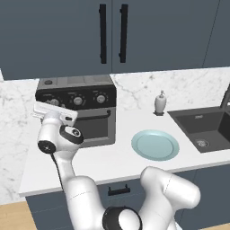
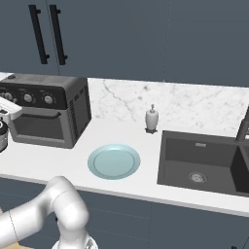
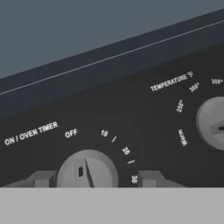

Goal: Pick up the kebab skewer and baguette bread, and place them inside the toaster oven. Close the toaster oven door and start by setting the timer.

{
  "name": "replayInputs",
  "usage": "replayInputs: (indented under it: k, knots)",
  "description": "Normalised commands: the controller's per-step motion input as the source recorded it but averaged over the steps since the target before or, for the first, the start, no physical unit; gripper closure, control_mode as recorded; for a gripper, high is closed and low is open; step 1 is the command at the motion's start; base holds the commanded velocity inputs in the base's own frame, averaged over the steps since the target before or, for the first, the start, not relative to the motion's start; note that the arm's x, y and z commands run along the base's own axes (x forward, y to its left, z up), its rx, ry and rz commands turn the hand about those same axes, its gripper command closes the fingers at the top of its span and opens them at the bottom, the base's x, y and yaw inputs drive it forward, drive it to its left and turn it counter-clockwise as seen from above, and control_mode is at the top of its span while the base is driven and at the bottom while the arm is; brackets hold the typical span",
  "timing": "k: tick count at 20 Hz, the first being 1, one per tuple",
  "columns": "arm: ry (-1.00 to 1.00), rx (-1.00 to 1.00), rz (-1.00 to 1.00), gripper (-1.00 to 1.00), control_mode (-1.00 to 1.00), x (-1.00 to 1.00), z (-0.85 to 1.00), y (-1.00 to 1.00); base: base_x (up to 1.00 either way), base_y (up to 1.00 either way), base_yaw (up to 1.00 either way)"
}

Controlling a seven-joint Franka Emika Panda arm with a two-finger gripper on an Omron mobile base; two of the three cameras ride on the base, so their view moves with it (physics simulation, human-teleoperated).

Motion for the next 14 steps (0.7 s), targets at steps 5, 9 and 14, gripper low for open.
replayInputs:
  k: [5, 9, 14]
  knots:
    - [-0.01, 0.20, -0.13, 1.00, -1.00, -0.10, 0.60, 0.04, 0.00, 0.00, 0.00]
    - [0.00, 0.17, -0.13, 1.00, -1.00, -0.03, 0.69, 0.02, 0.00, 0.00, 0.00]
    - [0.00, 0.17, -0.12, 1.00, -1.00, -0.14, 0.59, 0.00, 0.00, 0.00, 0.00]
